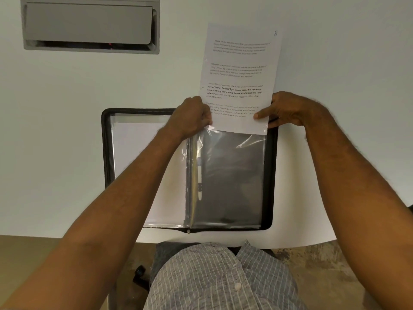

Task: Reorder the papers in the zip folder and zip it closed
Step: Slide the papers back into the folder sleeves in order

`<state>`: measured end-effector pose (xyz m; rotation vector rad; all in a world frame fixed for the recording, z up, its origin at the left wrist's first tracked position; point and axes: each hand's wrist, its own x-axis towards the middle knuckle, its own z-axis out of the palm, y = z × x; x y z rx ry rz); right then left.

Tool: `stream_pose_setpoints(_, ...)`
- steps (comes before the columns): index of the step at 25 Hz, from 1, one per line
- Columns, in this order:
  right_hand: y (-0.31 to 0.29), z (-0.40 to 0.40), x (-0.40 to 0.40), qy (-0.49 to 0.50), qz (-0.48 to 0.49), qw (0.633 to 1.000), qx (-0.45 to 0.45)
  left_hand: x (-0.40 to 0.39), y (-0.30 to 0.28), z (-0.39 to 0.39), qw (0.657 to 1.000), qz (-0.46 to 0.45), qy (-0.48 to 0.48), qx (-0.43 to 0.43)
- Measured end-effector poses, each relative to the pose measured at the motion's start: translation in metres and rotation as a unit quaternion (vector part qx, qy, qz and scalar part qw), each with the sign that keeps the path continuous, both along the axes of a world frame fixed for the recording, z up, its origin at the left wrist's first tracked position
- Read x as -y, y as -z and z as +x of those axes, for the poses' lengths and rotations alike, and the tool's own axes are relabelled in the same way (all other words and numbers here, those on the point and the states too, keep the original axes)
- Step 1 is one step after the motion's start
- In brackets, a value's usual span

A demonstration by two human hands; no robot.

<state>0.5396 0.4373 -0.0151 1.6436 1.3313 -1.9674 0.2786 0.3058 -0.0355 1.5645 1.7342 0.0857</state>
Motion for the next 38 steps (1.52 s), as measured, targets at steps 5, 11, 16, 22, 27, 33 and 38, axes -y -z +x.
stream_pose_setpoints(5, 0.006, -0.012, -0.014, 0.164, 0.089, 0.982, 0.004, 0.001, 0.003, 0.005, 1.000, 0.008, -0.011, -0.004)
stream_pose_setpoints(11, 0.022, -0.009, -0.010, 0.125, 0.134, 0.983, -0.030, 0.004, 0.004, 0.006, 0.999, 0.031, -0.030, -0.006)
stream_pose_setpoints(16, 0.012, 0.006, -0.015, 0.078, 0.103, 0.990, -0.055, 0.005, 0.000, 0.008, 0.998, 0.041, -0.031, -0.024)
stream_pose_setpoints(22, 0.003, -0.004, -0.026, -0.086, 0.018, 0.996, 0.020, 0.006, -0.003, 0.006, 0.999, 0.032, -0.039, -0.017)
stream_pose_setpoints(27, 0.009, -0.024, -0.013, 0.148, 0.160, 0.973, -0.073, 0.008, -0.003, 0.004, 0.998, 0.036, -0.048, -0.014)
stream_pose_setpoints(33, 0.006, -0.013, -0.016, 0.027, 0.128, 0.991, -0.040, 0.008, -0.003, 0.003, 0.998, 0.039, -0.053, -0.011)
stream_pose_setpoints(38, 0.009, -0.017, -0.017, 0.050, 0.136, 0.988, -0.053, 0.011, -0.002, 0.003, 0.997, 0.044, -0.060, -0.005)
